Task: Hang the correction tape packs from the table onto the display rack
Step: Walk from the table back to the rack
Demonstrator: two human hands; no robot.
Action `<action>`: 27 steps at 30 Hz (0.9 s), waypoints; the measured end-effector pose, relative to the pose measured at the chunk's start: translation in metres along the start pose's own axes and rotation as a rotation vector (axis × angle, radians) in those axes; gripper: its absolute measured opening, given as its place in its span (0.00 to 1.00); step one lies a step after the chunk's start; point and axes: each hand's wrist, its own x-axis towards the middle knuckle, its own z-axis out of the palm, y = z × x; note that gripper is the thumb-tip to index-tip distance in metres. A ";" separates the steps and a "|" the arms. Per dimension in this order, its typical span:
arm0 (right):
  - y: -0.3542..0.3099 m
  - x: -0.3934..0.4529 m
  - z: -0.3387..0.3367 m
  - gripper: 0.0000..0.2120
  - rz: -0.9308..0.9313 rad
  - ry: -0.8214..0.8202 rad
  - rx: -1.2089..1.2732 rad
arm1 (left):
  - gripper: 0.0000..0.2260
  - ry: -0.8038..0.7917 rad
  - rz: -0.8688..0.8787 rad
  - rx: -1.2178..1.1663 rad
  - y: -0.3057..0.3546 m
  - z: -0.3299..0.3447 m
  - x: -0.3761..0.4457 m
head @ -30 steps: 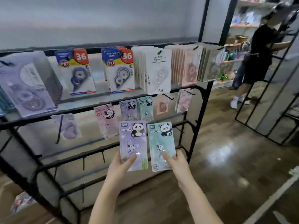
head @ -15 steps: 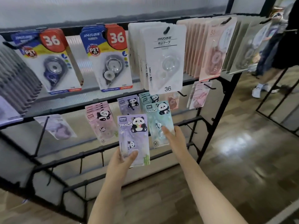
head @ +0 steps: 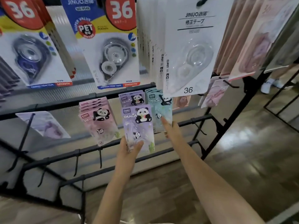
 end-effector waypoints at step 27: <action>0.072 -0.003 -0.011 0.17 -0.021 -0.368 -0.739 | 0.07 0.101 -0.046 0.064 -0.034 0.015 0.059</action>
